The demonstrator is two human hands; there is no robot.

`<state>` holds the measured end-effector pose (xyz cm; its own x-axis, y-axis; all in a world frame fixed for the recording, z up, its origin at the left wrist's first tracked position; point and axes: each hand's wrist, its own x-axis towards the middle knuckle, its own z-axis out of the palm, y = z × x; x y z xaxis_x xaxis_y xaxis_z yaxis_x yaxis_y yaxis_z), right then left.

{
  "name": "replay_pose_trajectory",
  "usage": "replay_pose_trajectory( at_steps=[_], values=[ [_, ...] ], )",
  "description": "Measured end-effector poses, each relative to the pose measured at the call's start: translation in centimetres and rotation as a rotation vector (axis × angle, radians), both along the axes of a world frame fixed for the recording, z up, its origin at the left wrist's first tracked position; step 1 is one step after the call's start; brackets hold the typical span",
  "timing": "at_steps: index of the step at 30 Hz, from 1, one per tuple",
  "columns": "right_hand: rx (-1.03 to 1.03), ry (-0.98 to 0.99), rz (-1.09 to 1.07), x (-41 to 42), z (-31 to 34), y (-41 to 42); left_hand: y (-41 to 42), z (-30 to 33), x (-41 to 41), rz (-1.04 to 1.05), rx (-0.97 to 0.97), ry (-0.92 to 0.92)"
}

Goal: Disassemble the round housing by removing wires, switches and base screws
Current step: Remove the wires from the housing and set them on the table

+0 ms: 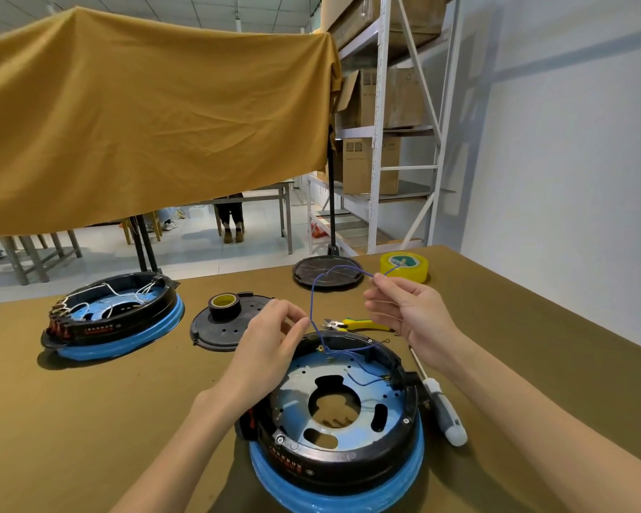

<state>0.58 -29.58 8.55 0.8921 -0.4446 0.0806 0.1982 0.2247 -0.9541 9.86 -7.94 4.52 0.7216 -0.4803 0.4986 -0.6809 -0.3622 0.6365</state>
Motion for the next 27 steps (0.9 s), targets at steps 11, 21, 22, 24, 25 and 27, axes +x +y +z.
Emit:
replay_pose_trajectory(
  at_steps=[11,21,22,24,25,27],
  values=[
    [-0.312,0.370,0.022,-0.2,-2.6,-2.8,0.3,-0.6,-0.3,-0.120,-0.002,0.173],
    [-0.874,0.376,-0.032,0.2,-2.9,-1.6,1.8,-0.6,-1.3,-0.080,0.242,0.036],
    [-1.017,0.385,-0.092,0.0,-2.9,-1.4,2.0,-0.5,-1.3,-0.072,0.220,0.015],
    [-1.178,0.387,-0.200,-0.6,-3.1,-0.7,2.4,-0.3,-1.3,-0.085,0.164,0.008],
    [-1.204,0.350,-0.231,-0.9,-3.1,-0.3,2.5,-0.3,-1.3,-0.093,0.149,0.012],
    [-1.221,0.196,-0.206,-1.6,-3.0,0.4,2.7,-0.4,-1.3,-0.089,0.142,0.012]
  ],
)
